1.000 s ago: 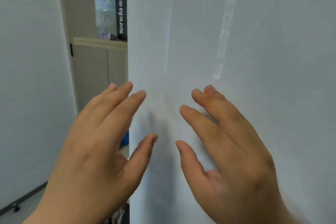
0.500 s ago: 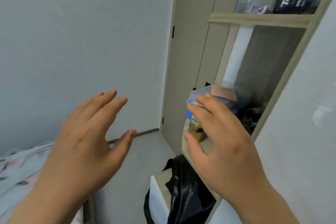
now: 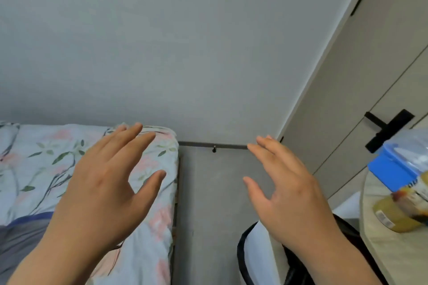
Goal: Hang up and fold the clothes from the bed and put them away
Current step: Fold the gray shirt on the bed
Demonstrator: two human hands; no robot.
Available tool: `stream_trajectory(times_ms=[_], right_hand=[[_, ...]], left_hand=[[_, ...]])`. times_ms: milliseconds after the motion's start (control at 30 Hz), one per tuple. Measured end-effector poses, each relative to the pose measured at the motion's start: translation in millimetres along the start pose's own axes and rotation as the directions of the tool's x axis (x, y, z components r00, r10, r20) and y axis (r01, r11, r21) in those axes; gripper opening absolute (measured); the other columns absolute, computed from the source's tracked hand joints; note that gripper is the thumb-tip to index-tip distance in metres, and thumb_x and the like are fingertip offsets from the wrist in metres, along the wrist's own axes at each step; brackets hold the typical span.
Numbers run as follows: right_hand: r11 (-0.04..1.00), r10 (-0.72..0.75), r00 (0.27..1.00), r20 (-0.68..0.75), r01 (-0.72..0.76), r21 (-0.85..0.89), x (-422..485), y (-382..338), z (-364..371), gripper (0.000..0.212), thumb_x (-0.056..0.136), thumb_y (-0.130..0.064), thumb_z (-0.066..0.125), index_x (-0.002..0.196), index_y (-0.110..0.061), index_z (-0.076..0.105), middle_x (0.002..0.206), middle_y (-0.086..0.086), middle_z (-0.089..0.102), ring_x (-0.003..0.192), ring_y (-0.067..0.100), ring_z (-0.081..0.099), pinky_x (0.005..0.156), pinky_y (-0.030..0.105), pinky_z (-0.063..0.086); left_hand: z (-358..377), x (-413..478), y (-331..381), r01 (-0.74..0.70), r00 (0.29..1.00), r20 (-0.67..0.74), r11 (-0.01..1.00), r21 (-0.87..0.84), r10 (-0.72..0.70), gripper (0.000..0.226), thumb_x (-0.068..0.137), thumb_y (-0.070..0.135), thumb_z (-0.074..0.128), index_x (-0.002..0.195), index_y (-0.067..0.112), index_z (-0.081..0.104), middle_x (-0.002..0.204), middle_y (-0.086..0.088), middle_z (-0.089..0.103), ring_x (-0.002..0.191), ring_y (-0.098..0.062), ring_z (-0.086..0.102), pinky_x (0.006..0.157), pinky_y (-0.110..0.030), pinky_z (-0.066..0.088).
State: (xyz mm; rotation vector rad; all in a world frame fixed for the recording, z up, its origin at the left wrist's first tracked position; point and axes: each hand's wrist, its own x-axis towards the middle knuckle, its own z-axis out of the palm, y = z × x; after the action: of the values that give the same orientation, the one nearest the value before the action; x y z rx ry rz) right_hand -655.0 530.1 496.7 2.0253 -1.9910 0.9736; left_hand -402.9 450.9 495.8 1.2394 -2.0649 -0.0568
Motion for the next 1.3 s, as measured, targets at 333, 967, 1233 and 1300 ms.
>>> stream_trajectory(times_ms=[333,967,1233,1300], right_hand=[[0.964,-0.225,0.953,0.203,0.189,0.185,60,-69,94,0.053,0.084,-0.03,0.072,0.134,-0.023,0.057,0.142,-0.004,0.054,0.134,0.007,0.039,0.109,0.027,0.023],[0.693,-0.715,0.531,0.454,0.456,0.558,127,-170,255,0.058,0.093,-0.036,0.065,0.147,-0.03,0.045,0.152,-0.013,0.039,0.138,0.004,0.032,0.104,0.011,0.018],[0.595,-0.804,0.363,0.472,0.492,0.635,141,-182,317,0.057,0.094,-0.035,0.063,0.148,-0.027,0.044,0.152,-0.012,0.039,0.132,-0.001,0.026,0.094,-0.002,0.012],[0.593,-0.805,0.325,0.497,0.479,0.648,139,-185,329,0.056,0.095,-0.035,0.062,0.148,-0.028,0.044,0.15,-0.012,0.039,0.13,-0.002,0.028,0.094,-0.002,0.015]], left_hand=[[-51,-49,-107,0.313,0.95,-0.078,0.929,0.199,-0.304,0.064,0.083,0.052,0.047,0.132,0.013,0.059,0.137,-0.01,0.058,0.126,-0.025,0.044,0.102,-0.046,0.035],[-86,-159,-144,0.908,0.386,-0.281,0.307,0.286,-0.879,0.058,0.083,0.032,0.076,0.137,0.02,0.058,0.147,0.001,0.051,0.136,-0.024,0.046,0.111,-0.043,0.037],[-53,-166,-151,0.961,0.223,-0.29,0.16,0.226,-0.931,0.055,0.093,0.045,0.059,0.144,0.028,0.049,0.153,0.008,0.042,0.142,-0.011,0.035,0.114,-0.031,0.028],[-42,-171,-155,0.968,0.191,-0.266,0.136,0.21,-0.945,0.055,0.094,0.047,0.056,0.145,0.029,0.047,0.153,0.01,0.041,0.142,-0.01,0.034,0.115,-0.03,0.027]])
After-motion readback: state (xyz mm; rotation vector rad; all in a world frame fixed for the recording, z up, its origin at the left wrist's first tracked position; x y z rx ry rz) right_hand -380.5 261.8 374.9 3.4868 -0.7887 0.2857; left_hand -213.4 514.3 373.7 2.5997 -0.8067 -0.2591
